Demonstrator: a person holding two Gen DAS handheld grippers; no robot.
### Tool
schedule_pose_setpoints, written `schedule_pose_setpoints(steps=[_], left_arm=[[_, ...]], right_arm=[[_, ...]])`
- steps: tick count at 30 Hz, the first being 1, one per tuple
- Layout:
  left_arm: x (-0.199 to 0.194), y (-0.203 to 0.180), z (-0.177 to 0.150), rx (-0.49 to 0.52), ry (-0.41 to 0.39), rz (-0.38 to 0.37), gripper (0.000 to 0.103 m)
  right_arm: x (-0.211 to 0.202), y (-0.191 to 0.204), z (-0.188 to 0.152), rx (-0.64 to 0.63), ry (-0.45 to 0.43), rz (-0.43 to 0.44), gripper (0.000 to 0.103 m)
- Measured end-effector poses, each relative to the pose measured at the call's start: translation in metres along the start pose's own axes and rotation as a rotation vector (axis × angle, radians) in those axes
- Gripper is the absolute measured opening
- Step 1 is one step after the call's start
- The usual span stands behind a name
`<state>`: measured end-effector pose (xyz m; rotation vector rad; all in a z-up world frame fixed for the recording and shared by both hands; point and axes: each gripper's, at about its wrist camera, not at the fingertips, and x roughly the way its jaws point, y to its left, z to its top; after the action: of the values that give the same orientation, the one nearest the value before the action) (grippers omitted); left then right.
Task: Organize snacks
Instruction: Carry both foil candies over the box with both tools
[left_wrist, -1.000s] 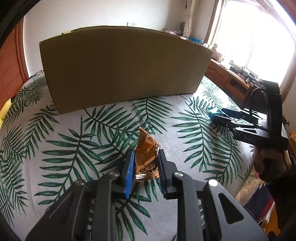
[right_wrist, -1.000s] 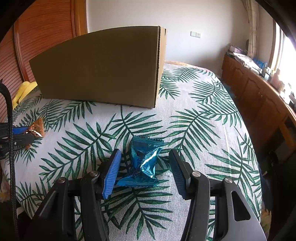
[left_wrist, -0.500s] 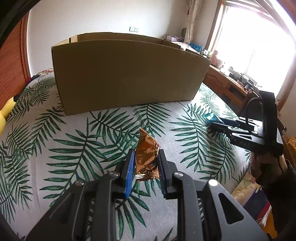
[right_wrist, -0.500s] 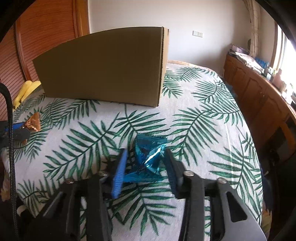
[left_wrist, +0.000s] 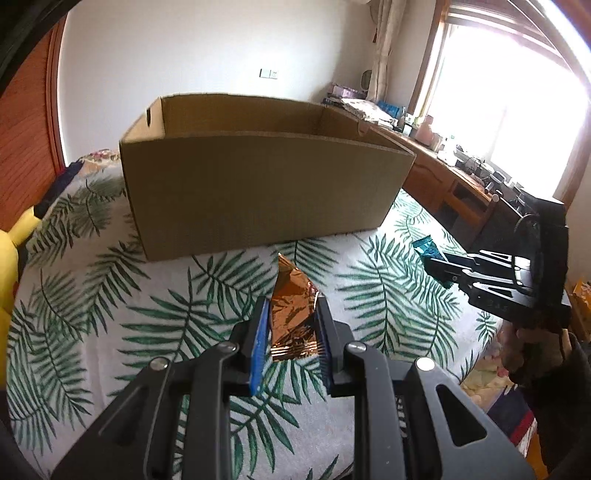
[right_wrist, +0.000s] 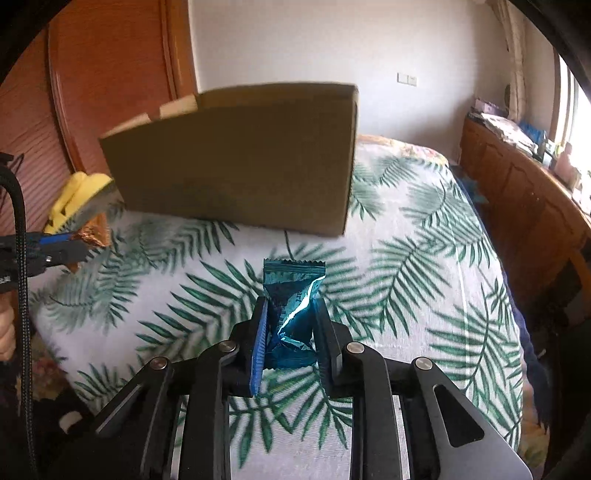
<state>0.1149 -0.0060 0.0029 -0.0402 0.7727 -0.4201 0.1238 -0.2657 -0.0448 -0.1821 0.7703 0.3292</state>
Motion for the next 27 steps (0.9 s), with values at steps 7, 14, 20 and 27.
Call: schedule_pose_setpoints(steps=[7, 14, 20, 27], left_arm=[[-0.012, 0.002, 0.024, 0.024, -0.032, 0.017, 0.022], [-0.024, 0.002, 0.058, 0.057, -0.079, 0.044, 0.022], [-0.042, -0.002, 0.083, 0.080, -0.127, 0.051, 0.022], [-0.054, -0.006, 0.104, 0.103, -0.162, 0.064, 0.022]], right_arm=[[-0.019, 0.012, 0.032, -0.035, -0.063, 0.014, 0.022], [-0.027, 0.021, 0.067, -0.063, -0.109, 0.019, 0.022], [-0.029, 0.027, 0.089, -0.073, -0.129, 0.028, 0.022], [-0.023, 0.033, 0.105, -0.080, -0.131, 0.032, 0.022]])
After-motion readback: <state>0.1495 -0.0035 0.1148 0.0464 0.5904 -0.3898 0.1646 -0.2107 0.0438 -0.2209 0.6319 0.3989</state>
